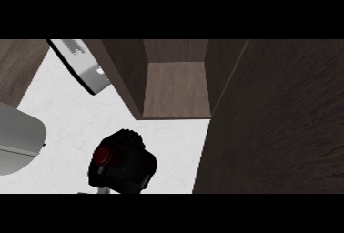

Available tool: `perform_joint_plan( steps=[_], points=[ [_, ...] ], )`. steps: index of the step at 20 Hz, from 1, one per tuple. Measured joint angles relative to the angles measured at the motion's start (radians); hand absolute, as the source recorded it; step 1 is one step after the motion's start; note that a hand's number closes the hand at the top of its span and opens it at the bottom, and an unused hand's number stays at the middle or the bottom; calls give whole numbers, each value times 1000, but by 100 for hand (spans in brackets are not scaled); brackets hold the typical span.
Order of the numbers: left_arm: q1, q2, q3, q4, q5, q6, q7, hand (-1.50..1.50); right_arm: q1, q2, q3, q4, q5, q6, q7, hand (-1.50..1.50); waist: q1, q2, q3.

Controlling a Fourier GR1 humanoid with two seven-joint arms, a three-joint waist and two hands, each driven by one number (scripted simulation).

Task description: Pick up the wine, place it into the cabinet and close the cabinet

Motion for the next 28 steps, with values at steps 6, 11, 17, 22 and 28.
perform_joint_plan(
  steps=[6,11,17,22,28],
  points=[
    [-66,-1,-66,-20,-12,173,27,150,4,-17,-8,0,-7,-3,-17,-150,-3,2,-1],
    [-155,-1,-54,26,-38,247,60,150,45,-30,-13,1,-16,0,-68,-150,-4,3,0],
    [-268,-1,-41,139,-44,286,54,150,49,-50,-30,-2,-22,4,-66,-150,-7,5,-1],
    [-375,2,-15,249,-35,295,55,150,61,-51,-21,-1,-27,3,-90,-150,-9,5,-1],
    [-504,0,-3,414,6,306,23,150,76,-65,-30,-1,-34,11,-122,-150,-16,7,-1]
  ],
)
